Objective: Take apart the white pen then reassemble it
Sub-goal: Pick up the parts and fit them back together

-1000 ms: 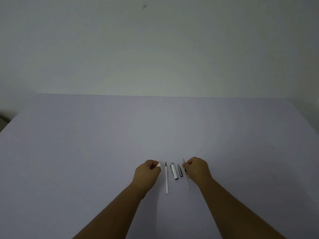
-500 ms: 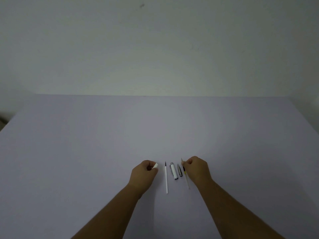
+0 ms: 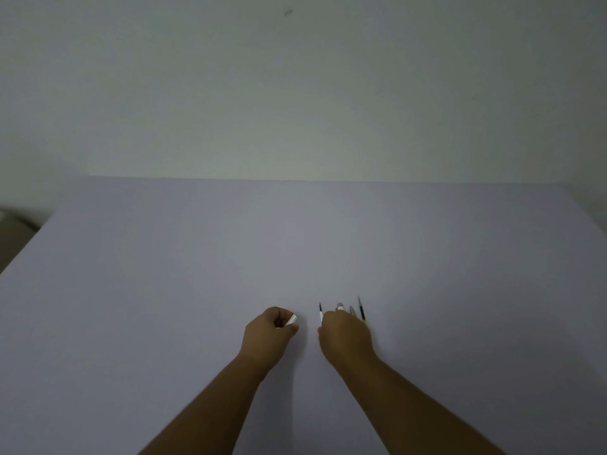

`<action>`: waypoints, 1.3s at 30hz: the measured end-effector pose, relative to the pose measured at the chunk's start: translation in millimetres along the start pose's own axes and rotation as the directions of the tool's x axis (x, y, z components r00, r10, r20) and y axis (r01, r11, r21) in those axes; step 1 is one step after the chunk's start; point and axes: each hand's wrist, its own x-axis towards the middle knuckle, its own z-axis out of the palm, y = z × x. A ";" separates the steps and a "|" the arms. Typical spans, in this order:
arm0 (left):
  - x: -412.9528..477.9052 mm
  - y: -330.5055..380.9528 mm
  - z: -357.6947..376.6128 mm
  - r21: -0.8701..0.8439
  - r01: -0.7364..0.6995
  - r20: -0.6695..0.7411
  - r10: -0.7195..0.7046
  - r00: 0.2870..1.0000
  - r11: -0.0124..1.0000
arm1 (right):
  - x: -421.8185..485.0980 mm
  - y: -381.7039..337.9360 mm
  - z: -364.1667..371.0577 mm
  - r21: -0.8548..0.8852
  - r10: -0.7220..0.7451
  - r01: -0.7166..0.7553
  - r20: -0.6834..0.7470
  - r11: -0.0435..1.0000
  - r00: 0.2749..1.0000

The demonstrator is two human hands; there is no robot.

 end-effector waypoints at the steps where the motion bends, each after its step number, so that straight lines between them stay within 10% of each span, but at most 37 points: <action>1: -0.9 -2.5 -1.9 0.004 0.003 -0.003 -0.003 1.000 1.000 | -2.4 -2.8 0.9 0.024 0.019 -0.018 -0.012 1.000 1.000; 6: -7.8 -7.3 -6.6 0.041 -0.003 0.009 0.002 1.000 0.999 | -10.8 -12.2 -15.8 0.369 0.162 -0.147 -0.012 0.918 0.987; 11: -13.7 -1.4 -5.9 0.042 -0.032 0.043 0.030 0.999 0.999 | -18.9 -8.9 -40.6 0.847 0.270 -0.107 -0.045 0.521 0.962; 24: -26.7 18.0 2.8 -0.023 -0.130 0.104 0.131 0.986 0.991 | -37.0 8.1 -45.6 0.912 0.163 -0.134 0.075 0.388 0.984; 29: -28.0 20.4 3.6 -0.031 -0.137 0.118 0.140 0.983 0.990 | -32.4 13.1 -51.7 0.979 0.266 -0.134 0.090 0.154 0.960; 39: -27.3 37.4 11.6 -0.063 -0.149 0.106 0.155 0.982 0.987 | -24.0 18.6 -58.3 0.915 0.128 -0.158 0.118 0.371 0.985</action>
